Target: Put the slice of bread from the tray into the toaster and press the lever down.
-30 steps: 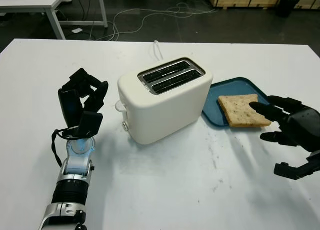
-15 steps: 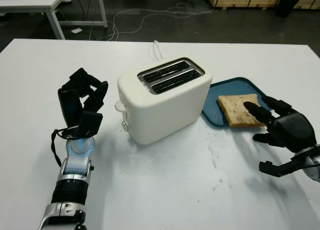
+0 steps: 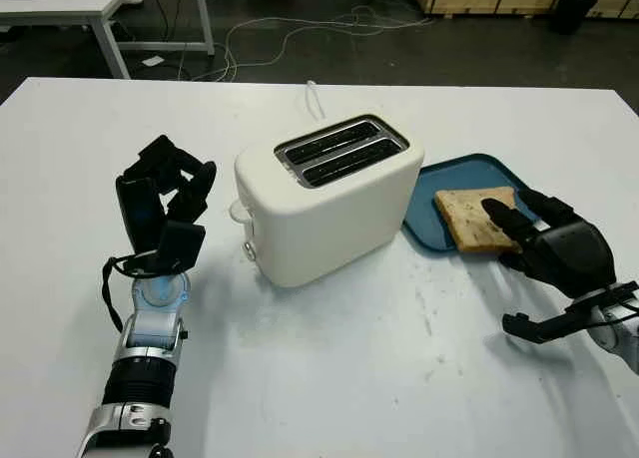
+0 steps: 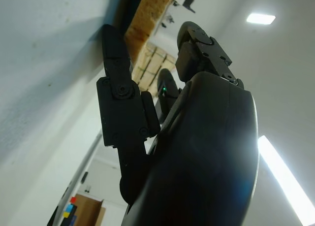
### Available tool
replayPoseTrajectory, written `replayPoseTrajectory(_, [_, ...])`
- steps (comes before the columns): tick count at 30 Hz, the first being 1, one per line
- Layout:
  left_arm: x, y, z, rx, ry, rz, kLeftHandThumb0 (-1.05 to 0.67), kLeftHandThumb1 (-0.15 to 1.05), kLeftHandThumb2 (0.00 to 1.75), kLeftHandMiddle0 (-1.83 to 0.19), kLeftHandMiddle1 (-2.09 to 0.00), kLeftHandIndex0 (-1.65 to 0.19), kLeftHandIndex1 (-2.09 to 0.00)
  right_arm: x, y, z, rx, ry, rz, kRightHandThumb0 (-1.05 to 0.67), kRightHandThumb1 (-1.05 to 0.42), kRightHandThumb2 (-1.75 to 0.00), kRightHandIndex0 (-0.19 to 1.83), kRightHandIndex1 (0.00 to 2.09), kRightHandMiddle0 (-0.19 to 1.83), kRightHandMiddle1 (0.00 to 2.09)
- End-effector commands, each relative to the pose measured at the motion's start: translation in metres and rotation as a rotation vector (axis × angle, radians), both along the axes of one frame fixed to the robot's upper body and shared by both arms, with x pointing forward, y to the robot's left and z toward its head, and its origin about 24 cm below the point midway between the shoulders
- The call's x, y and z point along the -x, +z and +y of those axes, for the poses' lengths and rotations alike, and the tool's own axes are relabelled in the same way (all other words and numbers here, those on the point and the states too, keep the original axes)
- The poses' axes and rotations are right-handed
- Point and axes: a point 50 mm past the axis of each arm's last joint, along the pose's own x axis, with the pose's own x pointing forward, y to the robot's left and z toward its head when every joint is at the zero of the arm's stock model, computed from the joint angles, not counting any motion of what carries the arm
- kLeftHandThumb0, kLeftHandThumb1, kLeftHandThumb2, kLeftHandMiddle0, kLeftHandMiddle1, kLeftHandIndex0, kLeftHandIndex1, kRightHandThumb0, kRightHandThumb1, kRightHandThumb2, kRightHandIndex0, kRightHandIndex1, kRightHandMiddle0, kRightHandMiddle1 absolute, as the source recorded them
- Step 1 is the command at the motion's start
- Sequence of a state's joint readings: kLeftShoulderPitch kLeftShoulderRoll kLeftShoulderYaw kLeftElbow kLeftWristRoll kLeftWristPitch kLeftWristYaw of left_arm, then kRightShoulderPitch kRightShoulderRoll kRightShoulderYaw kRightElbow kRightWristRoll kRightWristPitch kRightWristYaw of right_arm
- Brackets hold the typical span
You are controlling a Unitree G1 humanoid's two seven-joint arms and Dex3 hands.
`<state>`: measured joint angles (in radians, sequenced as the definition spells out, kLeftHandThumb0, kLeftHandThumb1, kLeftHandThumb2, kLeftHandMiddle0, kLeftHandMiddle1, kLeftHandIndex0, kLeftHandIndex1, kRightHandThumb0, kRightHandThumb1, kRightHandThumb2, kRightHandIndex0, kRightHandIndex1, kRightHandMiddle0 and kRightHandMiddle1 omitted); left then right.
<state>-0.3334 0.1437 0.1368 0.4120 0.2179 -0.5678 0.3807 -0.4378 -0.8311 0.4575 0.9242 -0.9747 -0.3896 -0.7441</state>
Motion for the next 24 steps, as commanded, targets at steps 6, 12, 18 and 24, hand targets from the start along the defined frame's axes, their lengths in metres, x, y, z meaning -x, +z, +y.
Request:
replayPoseTrajectory(6, [0.0011, 0.0036, 0.0017, 0.006, 0.009, -0.025, -0.95, 0.92, 0.32, -1.10, -1.69, -0.89, -1.52, -0.0061, -0.0080, 0.0146, 0.055, 0.047, 0.035, -0.44, -0.91, 0.00, 0.08, 0.93, 0.44, 0.05])
replayPoseTrajectory(12, [0.0016, 0.0031, 0.0025, -0.002, 0.019, -0.029, -0.96, 0.92, 0.33, -1.10, -1.69, -0.89, -1.52, -0.0054, -0.0103, 0.0151, 0.107, 0.063, 0.038, -0.46, -0.92, -0.03, 0.11, 1.32, 0.51, 0.29])
replayPoseTrajectory(18, [0.0025, 0.0022, 0.0025, -0.003, 0.021, -0.030, -0.96, 0.92, 0.33, -1.11, -1.68, -0.89, -1.51, -0.0035, -0.0136, 0.0138, 0.191, 0.061, 0.024, -0.48, -0.92, -0.28, 0.55, 1.74, 0.21, 1.71])
replayPoseTrajectory(24, [0.0027, 0.0022, 0.0023, 0.000, 0.018, -0.028, -0.97, 0.92, 0.33, -1.11, -1.68, -0.90, -1.51, -0.0027, -0.0130, 0.0153, 0.179, 0.067, 0.010, -0.54, -0.92, -0.40, 1.25, 1.75, 0.54, 1.74])
